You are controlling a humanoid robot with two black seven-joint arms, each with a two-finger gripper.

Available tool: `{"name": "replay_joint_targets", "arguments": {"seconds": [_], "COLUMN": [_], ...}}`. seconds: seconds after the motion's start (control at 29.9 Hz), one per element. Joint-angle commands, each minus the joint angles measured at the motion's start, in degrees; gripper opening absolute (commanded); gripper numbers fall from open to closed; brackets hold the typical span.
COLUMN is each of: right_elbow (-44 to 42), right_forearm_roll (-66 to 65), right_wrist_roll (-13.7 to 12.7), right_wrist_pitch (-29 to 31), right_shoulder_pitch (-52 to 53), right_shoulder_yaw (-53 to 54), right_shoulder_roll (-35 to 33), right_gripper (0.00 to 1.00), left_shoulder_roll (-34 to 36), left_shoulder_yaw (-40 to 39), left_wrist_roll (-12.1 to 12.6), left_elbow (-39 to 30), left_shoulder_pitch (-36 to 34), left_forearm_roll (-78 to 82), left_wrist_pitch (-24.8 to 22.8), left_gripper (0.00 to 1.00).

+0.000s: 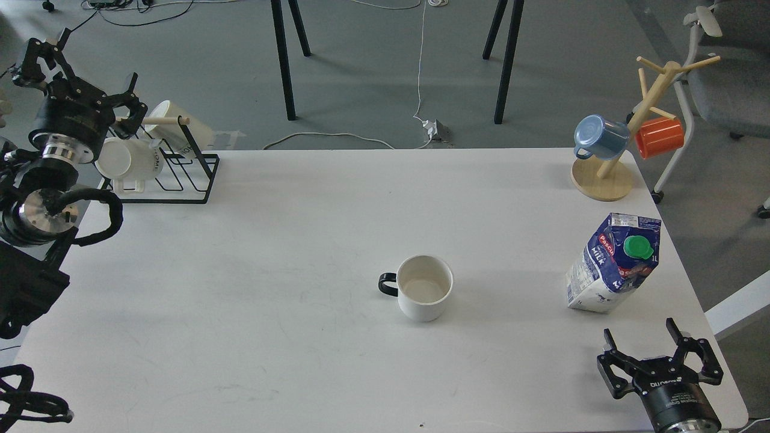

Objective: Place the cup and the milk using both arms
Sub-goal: 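Move the right gripper to the milk carton and grasp it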

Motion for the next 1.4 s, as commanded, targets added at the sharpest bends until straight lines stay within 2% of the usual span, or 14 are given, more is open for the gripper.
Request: {"name": "replay_joint_targets", "arguments": {"seconds": [0.0, 0.2, 0.37, 0.77, 1.37], "right_elbow": [0.1, 0.1, -0.3, -0.4, 0.0], "right_forearm_roll": [-1.8, -2.2, -2.2, -2.2, -2.2], "right_wrist_roll": [0.0, 0.0, 0.0, 0.0, 0.0], "right_wrist_pitch": [0.0, 0.0, 0.0, 0.0, 0.0], "right_shoulder_pitch": [1.7, 4.1, 6.3, 8.1, 4.7], "right_shoulder_yaw": [0.0, 0.6, 0.6, 0.2, 0.8], "right_shoulder_roll": [1.6, 2.4, 2.3, 1.8, 1.4], "right_gripper": [0.97, 0.97, 0.97, 0.97, 0.97], "left_shoulder_roll": [0.2, 0.2, 0.9, 0.9, 1.5], "left_shoulder_yaw": [0.0, 0.1, 0.2, 0.4, 0.1], "left_wrist_roll": [0.1, 0.5, 2.3, 1.7, 1.6], "left_elbow": [0.1, 2.6, 3.0, 3.1, 2.9], "left_shoulder_pitch": [0.4, -1.1, -2.2, -1.9, -1.2], "left_forearm_roll": [-0.1, -0.1, -0.1, -0.1, -0.1], "left_wrist_pitch": [-0.2, 0.4, 0.2, 0.7, 0.7], "left_gripper": [1.00, 1.00, 1.00, 1.00, 1.00]}}
